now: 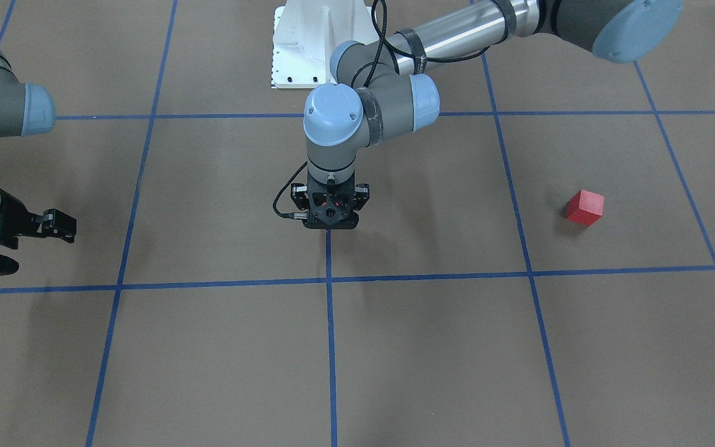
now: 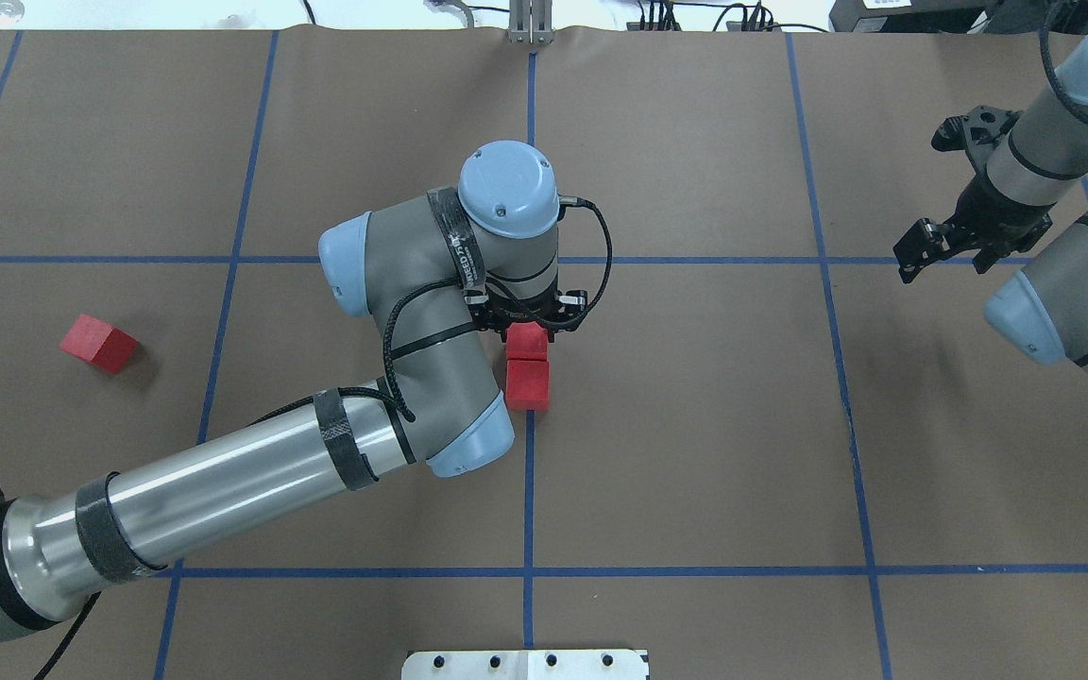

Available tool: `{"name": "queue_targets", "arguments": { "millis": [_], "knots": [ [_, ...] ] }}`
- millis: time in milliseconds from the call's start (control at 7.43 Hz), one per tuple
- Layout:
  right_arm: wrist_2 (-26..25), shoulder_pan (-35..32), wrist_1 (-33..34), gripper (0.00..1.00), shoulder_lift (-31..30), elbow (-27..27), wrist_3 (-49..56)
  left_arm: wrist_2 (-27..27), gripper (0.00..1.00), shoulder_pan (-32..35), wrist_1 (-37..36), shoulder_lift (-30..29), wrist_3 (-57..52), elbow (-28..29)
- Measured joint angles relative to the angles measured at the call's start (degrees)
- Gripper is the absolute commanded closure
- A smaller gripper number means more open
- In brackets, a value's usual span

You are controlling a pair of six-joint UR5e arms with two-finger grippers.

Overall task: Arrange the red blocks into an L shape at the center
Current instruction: 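Lower and press the cube against the placed cube with the left gripper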

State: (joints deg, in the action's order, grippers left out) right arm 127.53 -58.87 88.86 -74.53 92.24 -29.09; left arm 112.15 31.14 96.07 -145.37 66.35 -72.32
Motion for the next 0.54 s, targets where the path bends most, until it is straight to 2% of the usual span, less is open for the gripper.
{"name": "queue_targets", "arguments": {
  "millis": [538],
  "knots": [
    [0.00, -0.02, 0.00, 0.00, 0.00, 0.19, 0.00, 0.00, 1.00, -0.03, 0.00, 0.03, 1.04, -0.04]
  ]
}}
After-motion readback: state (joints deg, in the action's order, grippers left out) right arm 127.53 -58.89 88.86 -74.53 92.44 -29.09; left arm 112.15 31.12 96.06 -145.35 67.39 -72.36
